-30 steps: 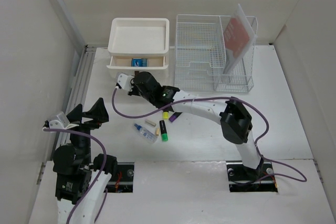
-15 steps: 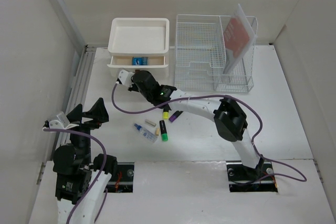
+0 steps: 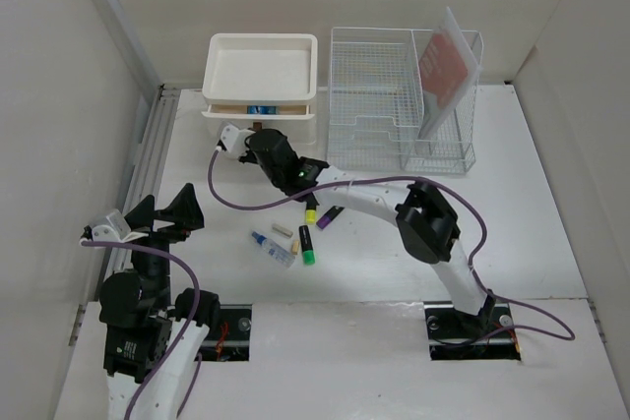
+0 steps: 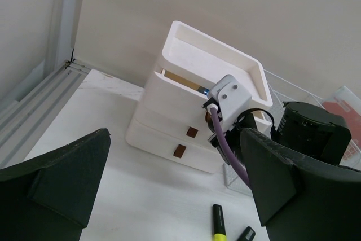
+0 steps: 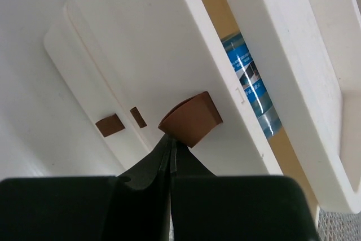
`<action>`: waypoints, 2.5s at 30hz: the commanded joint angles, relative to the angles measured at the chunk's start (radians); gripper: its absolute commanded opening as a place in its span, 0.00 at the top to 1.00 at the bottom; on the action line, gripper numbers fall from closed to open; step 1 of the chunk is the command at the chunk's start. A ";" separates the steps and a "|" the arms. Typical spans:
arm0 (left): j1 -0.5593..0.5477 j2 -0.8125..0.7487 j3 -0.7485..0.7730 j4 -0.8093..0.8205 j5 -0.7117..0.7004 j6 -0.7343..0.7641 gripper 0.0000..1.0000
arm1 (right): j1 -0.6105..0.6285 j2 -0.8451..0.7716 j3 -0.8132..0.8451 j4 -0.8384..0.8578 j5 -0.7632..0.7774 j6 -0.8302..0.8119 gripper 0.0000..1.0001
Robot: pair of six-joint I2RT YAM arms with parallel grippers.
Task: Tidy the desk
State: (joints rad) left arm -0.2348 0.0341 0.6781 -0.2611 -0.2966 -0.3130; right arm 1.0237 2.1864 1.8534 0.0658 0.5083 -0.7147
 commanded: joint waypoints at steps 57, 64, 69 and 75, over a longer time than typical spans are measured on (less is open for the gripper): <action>-0.006 -0.011 -0.006 0.031 -0.007 -0.003 0.00 | -0.065 0.111 0.081 0.253 0.134 -0.154 1.00; -0.006 -0.011 -0.006 0.031 -0.016 -0.012 0.00 | -0.065 0.111 0.081 0.262 0.134 -0.163 1.00; -0.006 -0.011 -0.006 0.031 -0.016 -0.012 0.00 | -0.051 0.032 -0.029 0.243 0.089 -0.108 1.00; -0.006 -0.011 -0.006 0.031 -0.016 -0.012 0.00 | 0.039 -0.258 -0.247 0.030 -0.095 0.109 1.00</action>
State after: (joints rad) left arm -0.2348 0.0341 0.6781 -0.2611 -0.3042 -0.3206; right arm 1.0027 2.1067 1.6348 0.1581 0.5186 -0.7410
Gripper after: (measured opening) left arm 0.997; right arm 0.009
